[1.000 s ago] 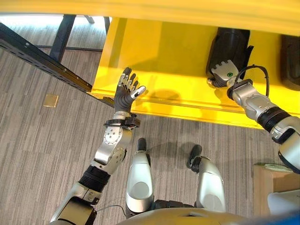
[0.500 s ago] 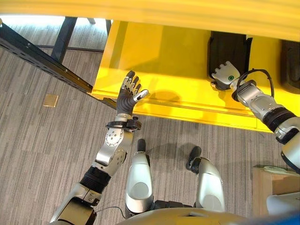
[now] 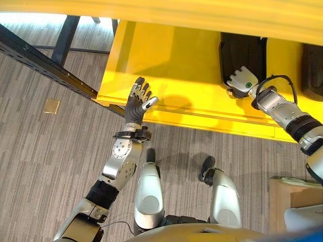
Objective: Move parts from the plastic box to the shelf.
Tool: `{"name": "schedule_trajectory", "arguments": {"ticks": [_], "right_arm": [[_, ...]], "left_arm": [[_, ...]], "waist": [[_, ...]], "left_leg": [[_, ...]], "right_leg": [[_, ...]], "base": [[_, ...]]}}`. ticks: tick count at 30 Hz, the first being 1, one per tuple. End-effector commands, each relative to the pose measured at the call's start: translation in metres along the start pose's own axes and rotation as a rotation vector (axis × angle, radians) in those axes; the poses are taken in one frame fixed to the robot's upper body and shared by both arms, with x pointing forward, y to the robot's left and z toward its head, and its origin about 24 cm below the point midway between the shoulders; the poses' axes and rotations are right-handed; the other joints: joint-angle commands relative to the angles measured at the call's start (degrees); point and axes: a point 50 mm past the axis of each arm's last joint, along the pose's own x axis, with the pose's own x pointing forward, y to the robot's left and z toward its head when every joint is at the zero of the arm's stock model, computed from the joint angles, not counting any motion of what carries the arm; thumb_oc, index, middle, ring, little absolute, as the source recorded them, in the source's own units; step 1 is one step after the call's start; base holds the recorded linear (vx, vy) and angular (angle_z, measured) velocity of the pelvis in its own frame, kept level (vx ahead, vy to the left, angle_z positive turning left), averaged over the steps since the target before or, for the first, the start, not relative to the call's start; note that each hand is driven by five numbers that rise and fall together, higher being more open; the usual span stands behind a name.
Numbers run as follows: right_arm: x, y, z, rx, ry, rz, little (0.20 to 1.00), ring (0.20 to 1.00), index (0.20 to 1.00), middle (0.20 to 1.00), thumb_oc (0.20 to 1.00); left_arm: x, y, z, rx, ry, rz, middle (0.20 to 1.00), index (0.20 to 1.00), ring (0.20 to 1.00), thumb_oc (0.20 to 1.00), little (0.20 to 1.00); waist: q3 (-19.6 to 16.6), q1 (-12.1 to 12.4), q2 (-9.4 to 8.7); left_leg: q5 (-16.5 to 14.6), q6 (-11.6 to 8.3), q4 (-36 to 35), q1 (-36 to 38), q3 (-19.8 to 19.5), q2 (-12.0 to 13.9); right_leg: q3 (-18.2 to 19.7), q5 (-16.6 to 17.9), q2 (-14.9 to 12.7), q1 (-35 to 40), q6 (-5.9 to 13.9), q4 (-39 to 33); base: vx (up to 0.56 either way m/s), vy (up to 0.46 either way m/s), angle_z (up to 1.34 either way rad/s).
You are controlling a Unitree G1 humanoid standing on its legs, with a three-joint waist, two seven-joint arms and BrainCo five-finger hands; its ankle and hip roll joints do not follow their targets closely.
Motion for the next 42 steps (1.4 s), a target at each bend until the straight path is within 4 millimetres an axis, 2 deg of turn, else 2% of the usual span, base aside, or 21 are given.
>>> {"name": "schedule_trajectory", "arguments": {"ticks": [1, 5, 7, 8, 10, 16, 22, 35, 39, 40, 41, 42], "right_arm": [[-0.008, 0.015, -0.009, 0.144, 0.126, 0.115, 0.200, 0.200, 0.200, 0.200, 0.200], [-0.006, 0.019, -0.006, 0.433, 0.233, 0.139, 0.200, 0.200, 0.200, 0.200, 0.200], [-0.001, 0.012, -0.003, 0.472, 0.232, 0.098, 0.200, 0.200, 0.200, 0.200, 0.200], [0.000, 0.011, -0.002, 0.474, 0.225, 0.090, 0.200, 0.200, 0.200, 0.200, 0.200], [0.003, 0.006, -0.001, 0.507, 0.223, 0.071, 0.200, 0.200, 0.200, 0.200, 0.200], [0.020, -0.026, 0.012, 0.234, 0.053, -0.065, 0.200, 0.200, 0.200, 0.200, 0.200], [0.027, -0.044, 0.023, 0.120, -0.057, -0.129, 0.200, 0.200, 0.200, 0.200, 0.200], [0.036, -0.060, 0.027, 0.023, -0.108, -0.154, 0.200, 0.200, 0.200, 0.200, 0.200], [0.037, -0.057, 0.022, 0.086, -0.030, -0.111, 0.200, 0.200, 0.200, 0.200, 0.200], [0.036, -0.054, 0.020, 0.122, 0.009, -0.099, 0.200, 0.200, 0.200, 0.200, 0.200], [0.036, -0.053, 0.018, 0.122, 0.021, -0.096, 0.200, 0.200, 0.200, 0.200, 0.200], [0.036, -0.050, 0.016, 0.147, 0.049, -0.074, 0.200, 0.200, 0.200, 0.200, 0.200]], "left_arm": [[-0.001, -0.007, 0.021, -0.049, -0.129, -0.042, 1.000, 1.000, 1.000, 1.000, 1.000], [0.001, -0.010, 0.023, -0.054, -0.137, -0.042, 1.000, 1.000, 1.000, 1.000, 1.000], [0.003, -0.013, 0.026, -0.061, -0.143, -0.040, 1.000, 1.000, 1.000, 1.000, 1.000], [0.003, -0.013, 0.026, -0.063, -0.142, -0.038, 1.000, 1.000, 1.000, 1.000, 1.000], [0.004, -0.013, 0.027, -0.067, -0.145, -0.038, 1.000, 1.000, 1.000, 1.000, 1.000], [0.005, -0.018, 0.027, -0.087, -0.144, -0.040, 1.000, 1.000, 1.000, 1.000, 1.000], [0.003, -0.018, 0.023, -0.084, -0.129, -0.056, 1.000, 1.000, 1.000, 1.000, 1.000], [-0.002, -0.015, 0.019, -0.081, -0.110, -0.081, 1.000, 1.000, 1.000, 1.000, 1.000], [-0.003, -0.016, 0.018, -0.081, -0.105, -0.085, 1.000, 1.000, 1.000, 1.000, 1.000], [-0.004, -0.016, 0.018, -0.083, -0.104, -0.084, 1.000, 1.000, 1.000, 1.000, 1.000], [-0.004, -0.016, 0.019, -0.084, -0.107, -0.086, 1.000, 1.000, 1.000, 1.000, 1.000], [-0.004, -0.016, 0.019, -0.083, -0.110, -0.086, 1.000, 1.000, 1.000, 1.000, 1.000]], "waist": [[2.2, -0.1, 0.93], [2.3, -0.5, 1.06], [2.3, -0.7, 1.48], [2.3, -0.8, 1.39], [2.3, -0.9, 1.76], [2.1, -0.8, 2.44], [1.9, 0.1, 2.37], [1.9, 1.5, 2.38], [1.8, 1.7, 2.24], [1.8, 1.6, 2.06], [1.9, 1.7, 2.20], [1.9, 1.6, 2.01]], "left_leg": [[2.2, 2.30, -0.7, -0.5, 3.7, -1.2], [2.2, 2.35, -0.8, -0.5, 3.7, -1.2], [3.2, 2.87, -1.1, -1.1, 4.1, -1.1], [2.1, 2.37, -0.8, -0.5, 3.7, -1.3], [3.2, 2.87, -1.2, -0.9, 4.0, -1.2], [2.9, 2.90, -1.0, -0.3, 3.9, -1.5], [2.9, 2.95, -1.0, -0.3, 3.7, -1.6], [2.9, 2.95, -0.9, -0.5, 3.2, -1.8], [3.0, 2.93, -0.9, -0.5, 3.2, -1.7], [1.8, 2.43, -0.6, 0.0, 2.8, -1.9], [2.9, 2.94, -0.9, -0.5, 3.2, -1.7], [1.8, 2.46, -0.5, 0.0, 2.8, -1.9]], "right_leg": [[0.5, -7.6, 2.3, 2.2, 0.72, 7.9], [0.8, -7.5, 2.3, 2.0, 0.68, 7.7], [0.5, -6.4, 2.3, 1.4, 0.02, 7.3], [1.0, -7.4, 2.3, 1.9, 0.60, 7.6], [0.6, -6.3, 2.3, 1.6, 0.02, 7.1], [0.7, -6.5, 2.5, 2.2, -0.06, 7.0], [0.2, -6.5, 2.3, 2.3, 0.00, 7.2], [-0.3, -6.4, 1.9, 2.4, 0.13, 7.2], [-0.4, -6.4, 1.8, 2.4, 0.16, 7.5], [0.1, -7.4, 1.7, 2.8, 0.78, 7.9], [-0.3, -6.5, 1.7, 2.4, 0.19, 7.6], [0.2, -7.5, 1.7, 2.8, 0.78, 8.0]], "base": [[0.00, 0.000, 0.00], [0.00, 0.000, 0.00], [-0.04, 0.032, 0.00], [-0.07, 0.034, -0.01], [-0.03, 0.017, -0.01], [0.00, 0.005, 0.00], [0.00, 0.000, -0.01], [0.00, 0.000, 0.00], [0.02, -0.002, 0.00], [0.00, 0.000, 0.00], [0.06, -0.007, 0.04], [-0.06, 0.000, 0.05]]}}
